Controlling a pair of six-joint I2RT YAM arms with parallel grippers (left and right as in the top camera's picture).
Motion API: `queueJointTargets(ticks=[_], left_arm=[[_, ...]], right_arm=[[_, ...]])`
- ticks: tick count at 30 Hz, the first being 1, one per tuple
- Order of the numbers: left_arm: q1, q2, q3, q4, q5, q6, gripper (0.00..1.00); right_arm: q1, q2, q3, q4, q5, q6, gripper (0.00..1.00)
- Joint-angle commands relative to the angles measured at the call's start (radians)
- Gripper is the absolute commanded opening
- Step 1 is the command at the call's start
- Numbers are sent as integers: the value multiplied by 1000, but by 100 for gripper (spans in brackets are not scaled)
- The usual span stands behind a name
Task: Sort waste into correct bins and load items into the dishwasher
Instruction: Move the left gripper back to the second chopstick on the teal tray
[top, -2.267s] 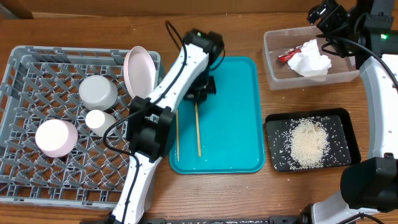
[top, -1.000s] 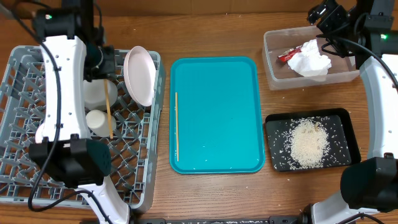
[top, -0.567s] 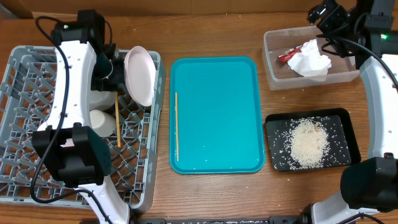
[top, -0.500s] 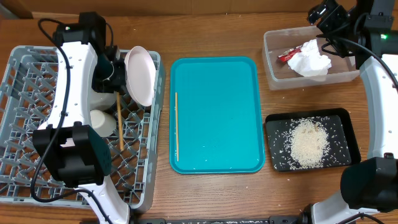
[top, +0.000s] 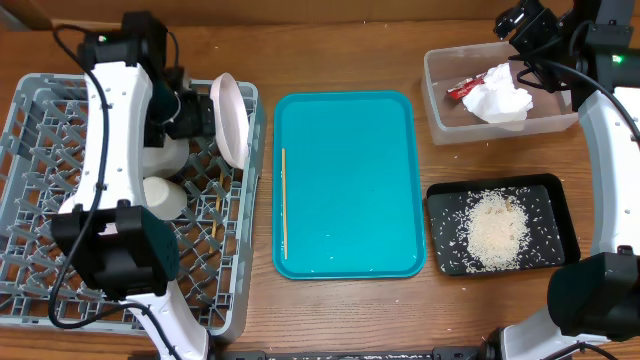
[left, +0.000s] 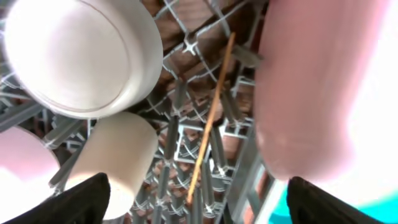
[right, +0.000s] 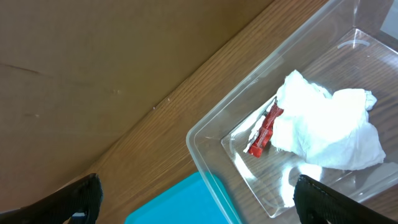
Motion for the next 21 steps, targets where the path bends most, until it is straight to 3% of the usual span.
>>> queueJointTargets(ticks=[1,5,9,13,17,21], left_arm=[[-3,-1,137,-54,65,-26,89],[-18,-9,231,-114,141,-25,84],[-81,-28,235,-114,174,-17,70],[-181,-22,226,-114,189,-19,70],[-305,-22,158,-97,179,-55,60],[-417,-22,5,-9,108,-190,60]], right_arm=[[2,-6,13,5,10,-8,100],[2,-6,13,5,10,-8,100],[2,-6,13,4,10,-8,100],[2,-6,13,5,10,-8,100],[2,-6,13,4,10,-8,100],[2,-6,13,5,10,-8,100]])
